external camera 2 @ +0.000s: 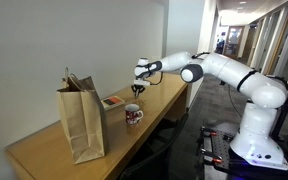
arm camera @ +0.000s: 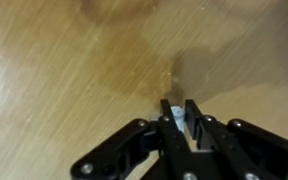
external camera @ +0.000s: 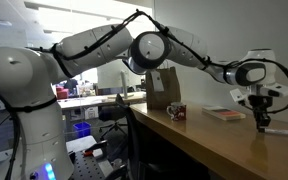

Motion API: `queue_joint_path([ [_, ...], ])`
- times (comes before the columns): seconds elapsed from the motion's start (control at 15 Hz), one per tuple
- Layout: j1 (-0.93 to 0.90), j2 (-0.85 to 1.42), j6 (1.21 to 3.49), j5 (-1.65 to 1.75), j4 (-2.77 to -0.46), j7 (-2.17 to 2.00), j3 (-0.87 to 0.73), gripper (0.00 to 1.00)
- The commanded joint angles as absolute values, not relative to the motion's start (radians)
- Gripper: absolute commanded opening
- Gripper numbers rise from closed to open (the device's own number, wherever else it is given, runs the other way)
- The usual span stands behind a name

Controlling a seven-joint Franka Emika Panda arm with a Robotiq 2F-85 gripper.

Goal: Put the marker in the mug

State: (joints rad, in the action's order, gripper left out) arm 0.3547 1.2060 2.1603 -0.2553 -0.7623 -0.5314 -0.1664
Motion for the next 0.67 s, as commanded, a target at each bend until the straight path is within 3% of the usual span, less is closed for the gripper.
queue_joint_path([
  [0.0, 0.343, 1.201, 2.104, -0.244, -0.746, -0.57, -0.18, 0.05],
  [0.6, 0.264, 0.991, 1.99, -0.282, -0.964, -0.486, -0.105, 0.05],
])
